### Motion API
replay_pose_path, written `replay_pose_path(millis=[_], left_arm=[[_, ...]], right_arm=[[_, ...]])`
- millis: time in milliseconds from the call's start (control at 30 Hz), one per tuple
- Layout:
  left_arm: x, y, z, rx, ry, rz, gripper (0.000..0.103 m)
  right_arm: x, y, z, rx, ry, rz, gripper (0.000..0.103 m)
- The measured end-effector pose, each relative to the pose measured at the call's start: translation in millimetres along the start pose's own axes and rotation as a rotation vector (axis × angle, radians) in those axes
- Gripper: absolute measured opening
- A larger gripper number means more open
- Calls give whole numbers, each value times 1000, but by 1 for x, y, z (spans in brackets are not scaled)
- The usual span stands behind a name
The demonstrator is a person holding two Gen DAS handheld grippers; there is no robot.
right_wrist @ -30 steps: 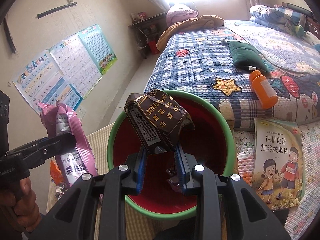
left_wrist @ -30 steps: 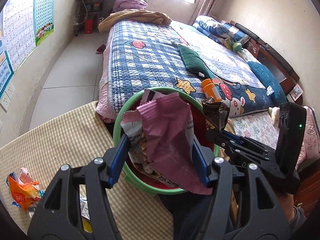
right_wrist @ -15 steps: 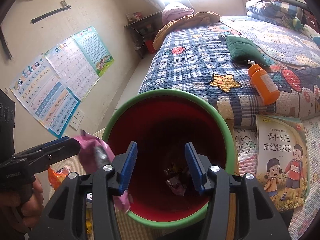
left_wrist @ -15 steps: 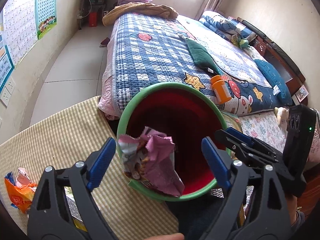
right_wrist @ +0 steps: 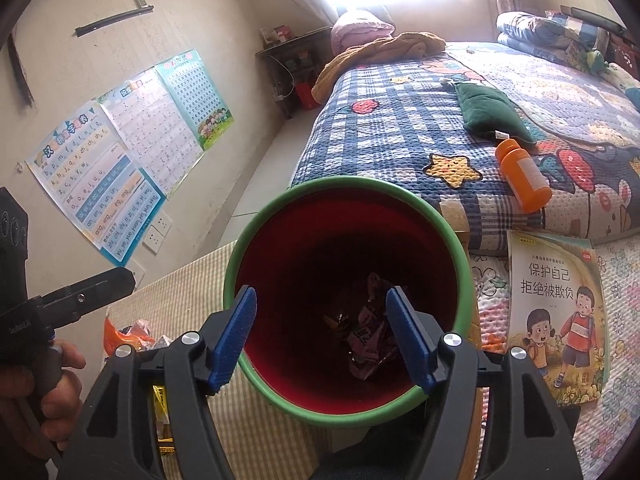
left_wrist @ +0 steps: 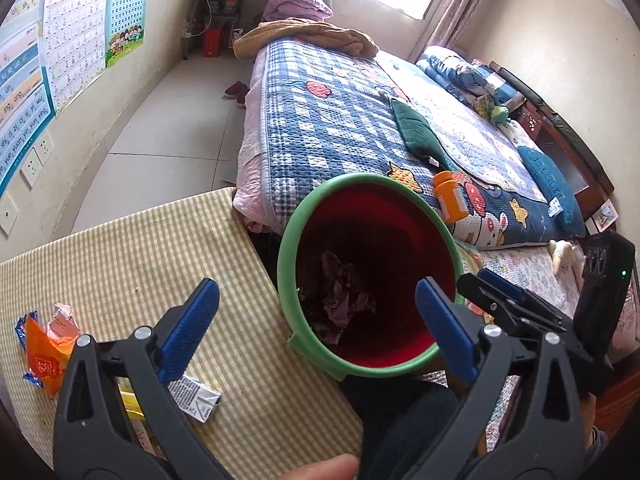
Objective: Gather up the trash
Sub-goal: 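Move both tools back toward the remaining wrappers and milk carton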
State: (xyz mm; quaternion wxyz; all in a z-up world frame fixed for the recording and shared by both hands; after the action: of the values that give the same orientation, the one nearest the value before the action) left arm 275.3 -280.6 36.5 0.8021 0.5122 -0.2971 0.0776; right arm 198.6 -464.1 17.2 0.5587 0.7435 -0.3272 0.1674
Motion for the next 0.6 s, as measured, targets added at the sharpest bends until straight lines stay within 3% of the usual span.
replay_pose_path(millis=[400,600], left_arm=[[-41,67,-50,50,75,61,98],[-73,90,-82,75,143,67,98]], right_arm=[[-25,32,-42,2,73,13,77],[-48,32,-60,-3,112,-23,77]])
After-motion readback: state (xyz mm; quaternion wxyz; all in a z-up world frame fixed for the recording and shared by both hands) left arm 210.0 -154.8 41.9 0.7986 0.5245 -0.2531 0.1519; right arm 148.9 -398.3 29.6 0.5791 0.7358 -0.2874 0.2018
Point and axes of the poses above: each gripper's, at about its wrist camera, not at the fingertips, and y roughly against the way its jaws point, z to its right, x to its top, the point moved 7 cm from there along -y, roughly the way its jaws point, and after that the axes turned 3 degrees about -z, right-handed, at the moved point
